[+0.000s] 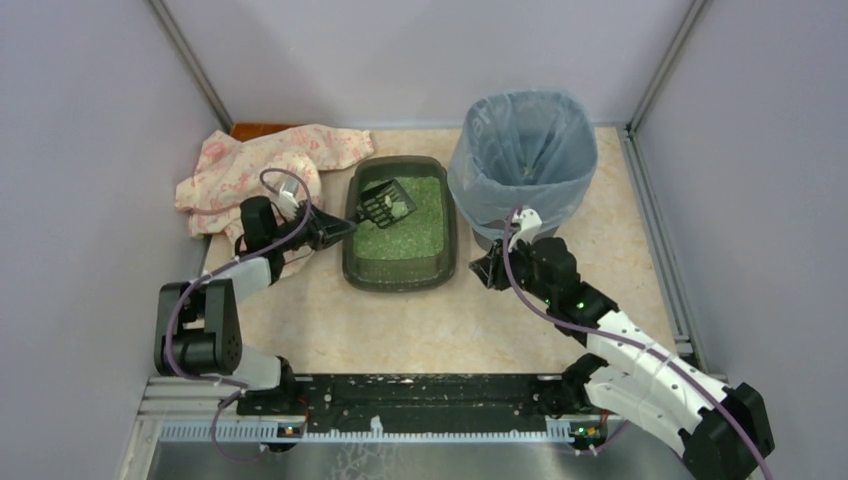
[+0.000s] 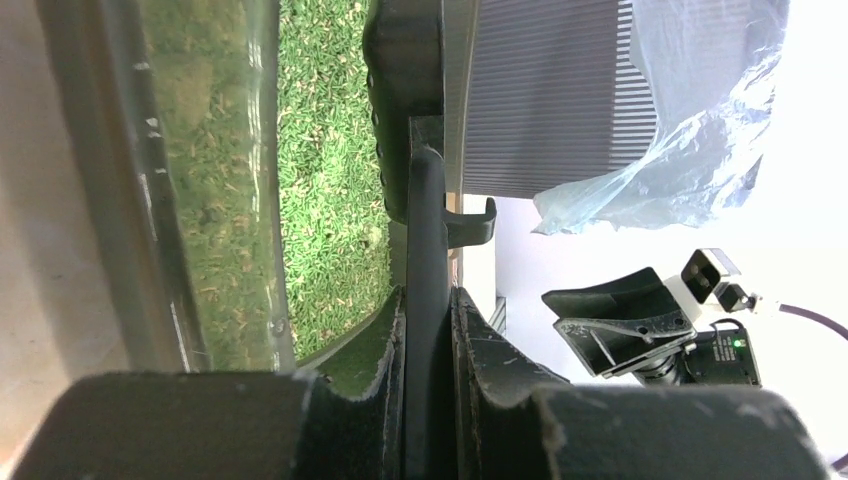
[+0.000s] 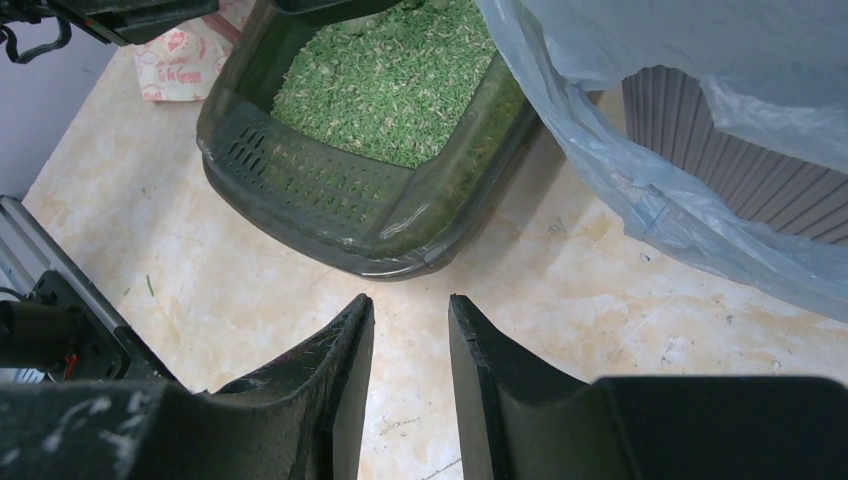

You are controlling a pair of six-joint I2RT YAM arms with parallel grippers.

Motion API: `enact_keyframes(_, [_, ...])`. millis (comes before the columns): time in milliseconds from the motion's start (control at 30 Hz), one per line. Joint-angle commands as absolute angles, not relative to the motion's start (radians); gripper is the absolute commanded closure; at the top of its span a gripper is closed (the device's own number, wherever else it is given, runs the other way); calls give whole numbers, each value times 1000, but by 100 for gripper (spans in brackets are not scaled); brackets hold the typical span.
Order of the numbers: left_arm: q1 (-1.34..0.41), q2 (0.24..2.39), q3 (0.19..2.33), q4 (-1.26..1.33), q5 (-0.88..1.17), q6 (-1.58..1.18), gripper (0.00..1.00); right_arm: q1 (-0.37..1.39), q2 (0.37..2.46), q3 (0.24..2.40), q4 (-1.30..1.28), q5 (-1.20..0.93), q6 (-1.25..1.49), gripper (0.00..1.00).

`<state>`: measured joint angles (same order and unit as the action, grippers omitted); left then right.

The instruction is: Clean the litter box

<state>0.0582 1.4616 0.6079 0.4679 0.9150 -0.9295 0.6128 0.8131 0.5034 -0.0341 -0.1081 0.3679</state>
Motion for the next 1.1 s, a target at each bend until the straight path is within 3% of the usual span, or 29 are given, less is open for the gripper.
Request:
enact_keyframes(0, [63, 1402, 550, 540, 868, -938, 100, 611, 826, 499, 45, -128, 381, 66])
enact_keyframes(100, [5, 1457, 597, 484, 955, -908, 100, 610, 824, 490, 56, -135, 388, 66])
enact_keyframes(200, [28, 1424, 517, 532, 867, -917, 100, 610, 830, 492, 49, -130, 385, 66])
enact_keyframes(333, [11, 1461, 518, 633, 968, -993, 100, 611, 823, 485, 54, -132, 388, 66])
enact_keyframes(433, [26, 1445, 533, 641, 927, -1027, 100, 611, 832, 489, 50, -131, 385, 66])
enact_keyframes(1067, [-38, 1529, 1097, 319, 751, -1185, 100, 611, 759, 478, 2, -99, 386, 66])
